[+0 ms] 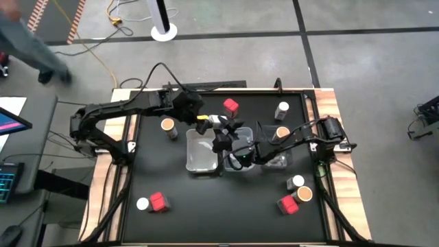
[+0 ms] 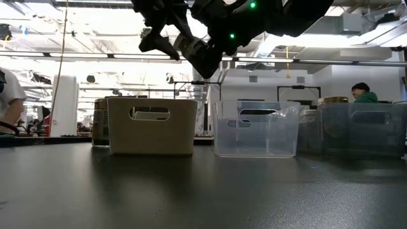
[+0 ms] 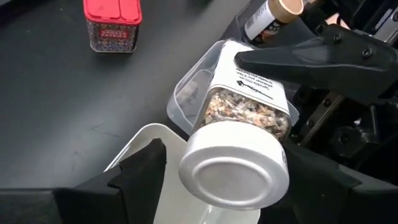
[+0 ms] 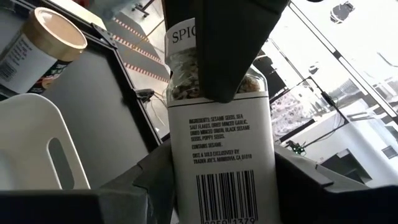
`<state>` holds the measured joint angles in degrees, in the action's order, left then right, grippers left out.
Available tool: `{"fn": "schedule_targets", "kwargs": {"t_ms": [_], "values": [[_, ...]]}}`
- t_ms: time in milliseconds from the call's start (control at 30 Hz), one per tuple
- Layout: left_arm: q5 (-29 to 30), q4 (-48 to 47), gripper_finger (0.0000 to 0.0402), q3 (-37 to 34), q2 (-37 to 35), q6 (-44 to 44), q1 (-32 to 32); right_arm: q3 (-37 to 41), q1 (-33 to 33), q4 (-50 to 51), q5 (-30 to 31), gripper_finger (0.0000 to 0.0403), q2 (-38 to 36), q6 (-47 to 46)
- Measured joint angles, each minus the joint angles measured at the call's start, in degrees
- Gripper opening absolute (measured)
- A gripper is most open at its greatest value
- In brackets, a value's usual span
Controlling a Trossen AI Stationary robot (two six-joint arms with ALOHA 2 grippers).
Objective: Sort spices by type
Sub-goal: Put the top left white seasoning bottle into the transparent bin
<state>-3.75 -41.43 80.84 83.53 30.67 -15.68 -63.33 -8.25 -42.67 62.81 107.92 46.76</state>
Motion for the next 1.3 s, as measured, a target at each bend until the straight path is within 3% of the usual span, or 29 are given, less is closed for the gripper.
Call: {"fn": "schedule_targets", "kwargs": {"t_ms": [500, 767, 900, 1033, 1300], "values": [[1.23, 0.52, 0.0286, -0.07, -5.2, -8.82, -0.01, -0.04, -1.37, 0.17, 5.5, 0.0234, -0.09, 0.2], [13.67, -4.28, 0.0286, -0.09, -9.63, -12.46, 2.3, -0.01, -3.67, 0.26, 15.54, 0.0233, -0.09, -2.59], [19.35, -3.9, 0.0286, -3.75, -10.79, -13.36, 4.95, 2.58, -4.21, 0.44, 15.51, 0.0233, -0.15, -9.39], [19.9, 1.12, 0.0286, -11.54, -12.88, -13.66, 6.05, 5.91, -5.09, 0.57, 10.9, 0.0233, -0.18, -19.62], [15.36, 27.22, 0.0286, -32.05, -22.25, -15.96, 7.23, 11.85, -4.79, 2.49, -10.23, 0.0233, -9.33, -35.85]]}}
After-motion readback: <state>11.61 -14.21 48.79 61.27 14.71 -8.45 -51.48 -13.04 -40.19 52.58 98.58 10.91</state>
